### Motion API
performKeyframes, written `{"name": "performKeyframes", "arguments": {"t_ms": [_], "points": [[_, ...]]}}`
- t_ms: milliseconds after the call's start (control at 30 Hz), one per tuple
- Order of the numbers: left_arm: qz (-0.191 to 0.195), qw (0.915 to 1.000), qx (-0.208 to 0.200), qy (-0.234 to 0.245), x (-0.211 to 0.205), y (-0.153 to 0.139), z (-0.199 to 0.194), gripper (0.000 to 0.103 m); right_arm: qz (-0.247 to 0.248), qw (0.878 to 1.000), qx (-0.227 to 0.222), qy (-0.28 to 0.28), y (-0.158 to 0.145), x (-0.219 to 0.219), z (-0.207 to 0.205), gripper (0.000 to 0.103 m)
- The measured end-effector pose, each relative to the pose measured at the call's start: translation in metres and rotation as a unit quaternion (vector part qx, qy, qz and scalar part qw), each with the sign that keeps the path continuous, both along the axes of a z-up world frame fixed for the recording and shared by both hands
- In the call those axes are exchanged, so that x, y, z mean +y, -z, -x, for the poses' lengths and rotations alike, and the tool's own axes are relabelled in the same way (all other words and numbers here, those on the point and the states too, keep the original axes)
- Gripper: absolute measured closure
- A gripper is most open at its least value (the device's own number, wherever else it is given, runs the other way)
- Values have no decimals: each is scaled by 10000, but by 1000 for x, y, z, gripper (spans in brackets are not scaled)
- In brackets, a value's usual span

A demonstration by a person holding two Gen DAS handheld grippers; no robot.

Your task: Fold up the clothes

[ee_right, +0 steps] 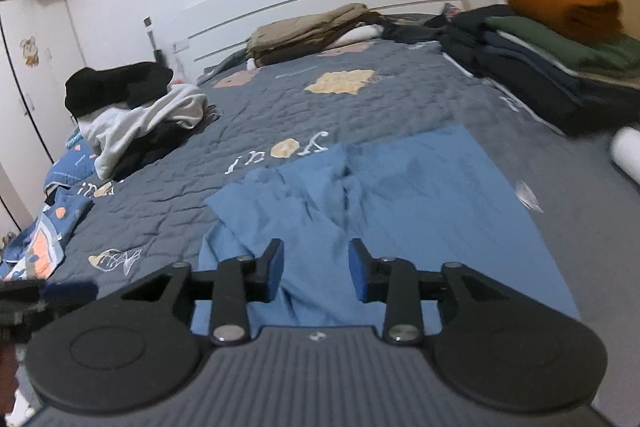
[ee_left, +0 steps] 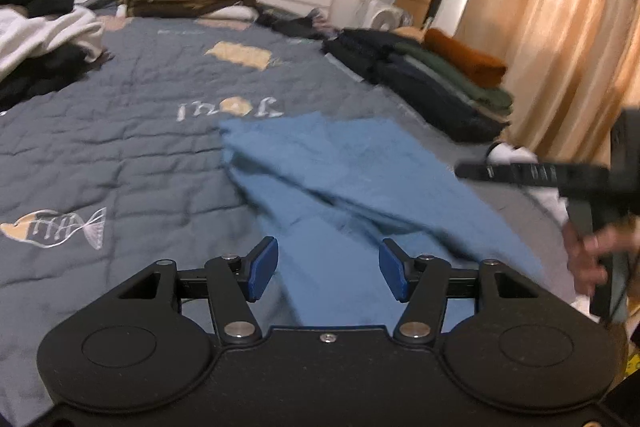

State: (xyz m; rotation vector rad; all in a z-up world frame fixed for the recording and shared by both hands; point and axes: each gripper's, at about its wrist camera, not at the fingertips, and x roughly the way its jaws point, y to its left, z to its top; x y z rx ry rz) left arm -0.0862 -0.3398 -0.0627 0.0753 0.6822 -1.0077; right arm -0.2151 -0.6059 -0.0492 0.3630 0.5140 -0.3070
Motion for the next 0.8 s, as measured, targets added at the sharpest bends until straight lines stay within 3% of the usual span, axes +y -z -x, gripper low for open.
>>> {"name": "performKeyframes", "arguments": {"t_ms": [200,367,800], "points": [[237,9994,233,-104,5,0,-13,47,-16,9999,119,-85,17,-8,-49,63],[215,9988,421,-126,4,6,-17,47,94,9993,340,-151,25,-12,-77,60],[143,9975,644,-255,21,10,-29,46,-180,9960,556,-672,42,-21,-137,55]]}}
